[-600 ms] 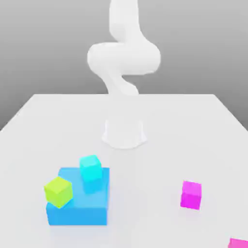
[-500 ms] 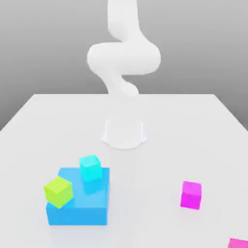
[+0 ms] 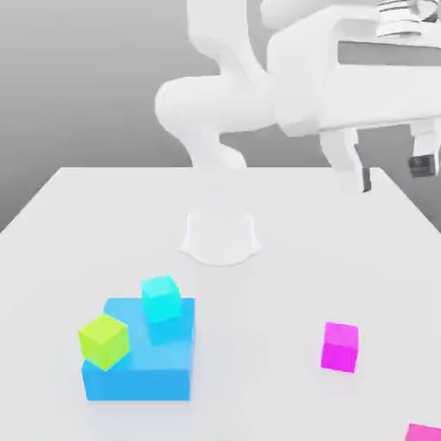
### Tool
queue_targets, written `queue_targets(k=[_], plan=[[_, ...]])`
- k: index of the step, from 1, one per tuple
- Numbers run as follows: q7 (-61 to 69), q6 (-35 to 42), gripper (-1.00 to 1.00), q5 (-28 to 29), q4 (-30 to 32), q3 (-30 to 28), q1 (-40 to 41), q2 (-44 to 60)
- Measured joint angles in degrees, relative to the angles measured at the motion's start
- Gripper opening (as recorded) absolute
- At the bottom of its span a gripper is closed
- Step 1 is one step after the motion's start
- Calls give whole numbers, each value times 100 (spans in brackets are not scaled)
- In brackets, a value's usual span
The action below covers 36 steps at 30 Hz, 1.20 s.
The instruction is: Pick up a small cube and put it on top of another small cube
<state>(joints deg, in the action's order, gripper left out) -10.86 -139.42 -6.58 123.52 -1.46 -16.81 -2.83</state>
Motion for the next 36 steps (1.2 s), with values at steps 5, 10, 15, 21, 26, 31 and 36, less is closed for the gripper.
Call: queue_targets(k=[5, 10, 15, 21, 26, 31, 36], plan=[[678, -201, 0, 85, -194, 141, -234, 1026], [1211, -409, 0, 385, -386, 311, -398, 2041], [1602, -660, 0, 817, -583, 390, -623, 3048], [1626, -1195, -100, 909, -755, 363, -675, 3825], [1625, -1191, -100, 915, -758, 364, -677, 3835], [1532, -609, -100, 805, -440, 268, -526, 2926], [880, -397, -100, 617, 322, -420, -16, 1941]])
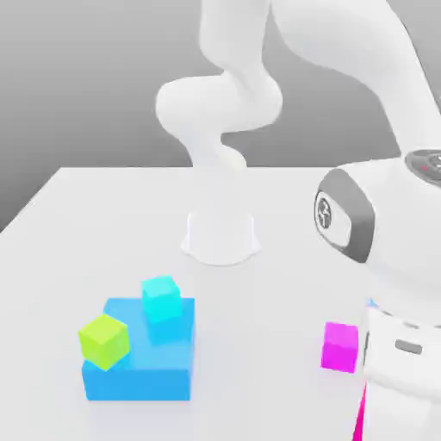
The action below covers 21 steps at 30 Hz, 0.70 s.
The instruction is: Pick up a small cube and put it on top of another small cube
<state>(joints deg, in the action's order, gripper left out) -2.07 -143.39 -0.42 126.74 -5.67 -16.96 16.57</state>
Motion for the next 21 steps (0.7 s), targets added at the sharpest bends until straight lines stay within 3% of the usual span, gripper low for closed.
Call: queue_targets(k=[6, 12, 17, 18, 21], plan=[[-1088, 215, -100, 98, 1004, -909, 853, -1224], [-2300, 381, -100, 415, 2002, -1250, 1990, -2408], [-2190, -528, -100, 66, 2303, -1342, 2029, -1766], [-2155, -652, 100, 15, 2326, -1368, 1996, -1660], [-2155, -652, 100, 14, 2326, -1368, 1968, -1660]])
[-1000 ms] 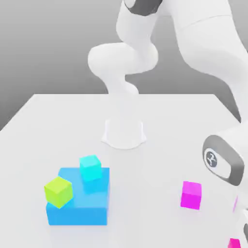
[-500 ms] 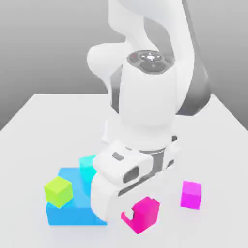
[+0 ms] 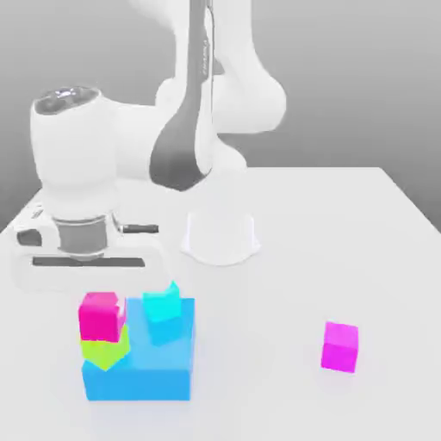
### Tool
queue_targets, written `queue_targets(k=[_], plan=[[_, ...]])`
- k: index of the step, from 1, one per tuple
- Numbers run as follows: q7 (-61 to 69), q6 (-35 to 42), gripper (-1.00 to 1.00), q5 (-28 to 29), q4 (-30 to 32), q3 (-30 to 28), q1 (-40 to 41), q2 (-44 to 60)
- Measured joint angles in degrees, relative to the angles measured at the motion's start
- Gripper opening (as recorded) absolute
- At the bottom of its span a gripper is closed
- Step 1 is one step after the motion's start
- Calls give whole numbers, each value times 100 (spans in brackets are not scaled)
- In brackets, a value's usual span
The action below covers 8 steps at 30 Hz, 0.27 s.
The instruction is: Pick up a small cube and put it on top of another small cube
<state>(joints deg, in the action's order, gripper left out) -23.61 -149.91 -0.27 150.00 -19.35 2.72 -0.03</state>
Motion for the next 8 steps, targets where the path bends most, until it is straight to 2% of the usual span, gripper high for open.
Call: queue_targets(k=[4, 8], plan=[[-16, 18, 100, 20, -2, -28, -57, -21], [-281, 795, 100, 379, -130, -9, 59, -702]])
